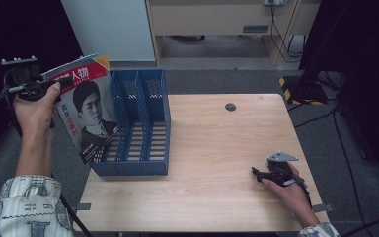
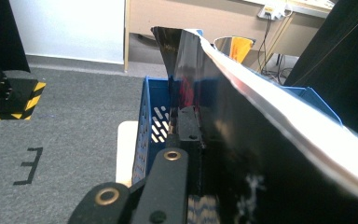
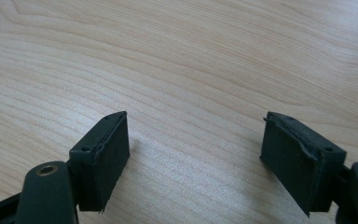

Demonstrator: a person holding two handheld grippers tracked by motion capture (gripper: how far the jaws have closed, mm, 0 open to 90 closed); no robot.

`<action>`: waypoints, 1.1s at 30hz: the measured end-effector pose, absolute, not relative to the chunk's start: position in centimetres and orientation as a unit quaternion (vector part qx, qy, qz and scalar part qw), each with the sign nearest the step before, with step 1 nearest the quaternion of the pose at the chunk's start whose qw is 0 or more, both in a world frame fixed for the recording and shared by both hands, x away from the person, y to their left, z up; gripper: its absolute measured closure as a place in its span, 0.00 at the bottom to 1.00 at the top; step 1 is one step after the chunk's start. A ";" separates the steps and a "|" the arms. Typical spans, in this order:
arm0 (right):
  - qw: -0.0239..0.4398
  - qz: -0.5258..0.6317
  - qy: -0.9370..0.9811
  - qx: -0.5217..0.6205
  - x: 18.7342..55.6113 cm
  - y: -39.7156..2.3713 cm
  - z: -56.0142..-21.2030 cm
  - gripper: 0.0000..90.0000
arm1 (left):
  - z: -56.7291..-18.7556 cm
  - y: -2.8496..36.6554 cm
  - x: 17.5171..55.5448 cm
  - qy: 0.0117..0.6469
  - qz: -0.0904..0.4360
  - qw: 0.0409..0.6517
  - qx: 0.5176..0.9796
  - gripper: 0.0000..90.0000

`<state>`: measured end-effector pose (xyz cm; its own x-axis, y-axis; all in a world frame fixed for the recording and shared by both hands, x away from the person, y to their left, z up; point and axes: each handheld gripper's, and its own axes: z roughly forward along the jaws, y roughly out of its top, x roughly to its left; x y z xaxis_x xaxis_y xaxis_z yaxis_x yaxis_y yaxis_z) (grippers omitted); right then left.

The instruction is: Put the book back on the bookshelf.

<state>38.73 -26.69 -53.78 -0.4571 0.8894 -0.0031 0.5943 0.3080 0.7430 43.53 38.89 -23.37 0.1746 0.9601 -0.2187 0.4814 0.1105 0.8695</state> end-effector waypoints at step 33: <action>0.212 0.346 0.780 0.476 38.7 -26.7 -53.8 0.26 | -29.4 38.0 43.1 0.538 0.337 0.541 0.552 0.96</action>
